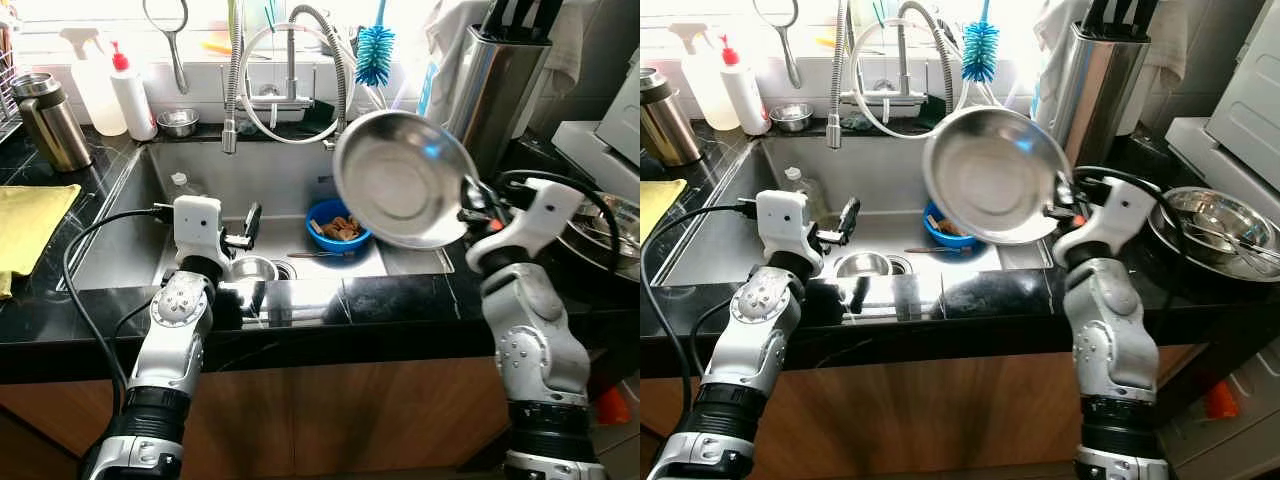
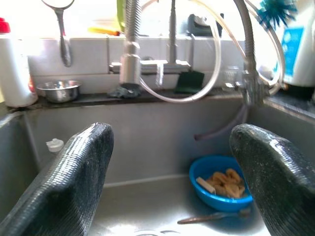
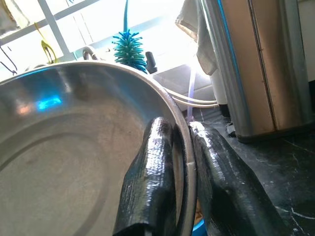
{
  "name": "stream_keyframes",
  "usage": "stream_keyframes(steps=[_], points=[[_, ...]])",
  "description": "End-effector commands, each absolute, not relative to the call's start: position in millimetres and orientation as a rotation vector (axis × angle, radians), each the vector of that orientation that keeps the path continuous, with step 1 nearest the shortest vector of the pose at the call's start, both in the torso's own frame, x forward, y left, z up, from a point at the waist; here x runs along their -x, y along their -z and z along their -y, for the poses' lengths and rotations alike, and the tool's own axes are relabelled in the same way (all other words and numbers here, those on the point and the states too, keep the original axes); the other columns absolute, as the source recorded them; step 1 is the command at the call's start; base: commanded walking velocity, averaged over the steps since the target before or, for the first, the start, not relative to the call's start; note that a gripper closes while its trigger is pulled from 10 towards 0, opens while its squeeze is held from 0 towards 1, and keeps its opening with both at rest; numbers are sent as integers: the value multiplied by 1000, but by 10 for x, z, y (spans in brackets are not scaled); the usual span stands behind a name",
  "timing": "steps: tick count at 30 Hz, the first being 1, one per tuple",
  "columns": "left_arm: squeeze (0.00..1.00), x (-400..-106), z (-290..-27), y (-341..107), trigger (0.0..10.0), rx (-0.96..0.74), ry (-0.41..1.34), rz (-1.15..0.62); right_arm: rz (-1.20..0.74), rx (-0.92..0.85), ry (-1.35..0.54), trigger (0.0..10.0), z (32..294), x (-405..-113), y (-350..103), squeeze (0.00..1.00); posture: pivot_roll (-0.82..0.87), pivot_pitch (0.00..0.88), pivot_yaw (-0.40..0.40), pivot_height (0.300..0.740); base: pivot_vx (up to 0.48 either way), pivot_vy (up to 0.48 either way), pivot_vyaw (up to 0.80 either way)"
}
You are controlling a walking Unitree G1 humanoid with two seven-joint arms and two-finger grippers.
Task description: Kitchen organization
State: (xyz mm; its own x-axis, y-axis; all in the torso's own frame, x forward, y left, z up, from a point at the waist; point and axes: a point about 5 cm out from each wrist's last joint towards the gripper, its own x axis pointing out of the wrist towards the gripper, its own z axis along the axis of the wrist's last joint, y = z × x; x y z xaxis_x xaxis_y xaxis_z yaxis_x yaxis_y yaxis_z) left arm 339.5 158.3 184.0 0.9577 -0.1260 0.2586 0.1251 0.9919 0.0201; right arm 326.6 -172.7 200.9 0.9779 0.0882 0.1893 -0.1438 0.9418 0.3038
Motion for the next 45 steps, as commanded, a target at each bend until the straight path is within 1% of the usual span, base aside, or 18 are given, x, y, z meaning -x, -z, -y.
stream_keyframes(steps=[1, 10, 11, 13, 16, 19, 21, 27, 32, 35, 43, 45], points=[[0, -3407, -1584, -1937, 10000, 13, 127, 283, 211, -311, -116, 10000, 1749, -3252, -2068, 0, -10, 22, -29, 740, 0, 0, 0], [0, -3421, -1655, -2017, 10000, 74, 100, 291, 181, -261, -69, 10000, 1819, -3269, -1981, 0, -9, 12, -29, 740, 0, 0, 0], [0, -3422, -1656, -2027, 10000, 89, 99, 293, 174, -246, -64, 10000, 1821, -3272, -1965, 0, -9, 12, -29, 740, 0, 0, 0], [0, -3421, -1657, -2082, 10000, 171, 111, 302, 153, -195, -52, 10000, 1820, -3278, -1913, 0, -7, 9, -30, 740, 0, 0, 0], [0, -3420, -1658, -2141, 10000, 225, 129, 312, 144, -165, -50, 10000, 1812, -3281, -1885, 0, -5, 12, -31, 740, 0, 0, 0], [0, -3419, -1657, -2178, 10000, 183, 139, 319, 139, -162, -61, 10000, 1780, -3280, -1860, 0, -1, 16, -30, 740, 0, 0, 0], [0, -3415, -1641, -2161, 10000, 204, 146, 309, 134, -155, -65, 10000, 1771, -3280, -1841, 0, -1, 16, -30, 740, 0, 0, 0], [0, -3363, -1471, -2198, 10000, 228, 279, 298, 129, -145, -67, 10000, 1775, -3288, -1830, 0, -2, 25, -32, 740, 0, 0, 0], [0, -3300, -1296, -2238, 10000, 249, 411, 288, 128, -139, -93, 10000, 1729, -3293, -1827, 0, 0, 27, -33, 740, 0, 0, 0], [0, -3280, -1220, -2224, 10000, 201, 456, 273, 127, -135, -101, 10000, 1713, -3296, -1823, 0, -2, 30, -32, 740, 0, 0, 0], [0, -3222, -1142, -2219, 10000, 202, 526, 246, 107, -117, -128, 10000, 1667, -3303, -1784, 0, 0, 31, -34, 740, 0, 0, 0], [0, -3209, -1115, -2217, 10000, 171, 545, 240, 103, -113, -135, 10000, 1648, -3305, -1774, 0, 0, 31, -34, 740, 0, 0, 0]])
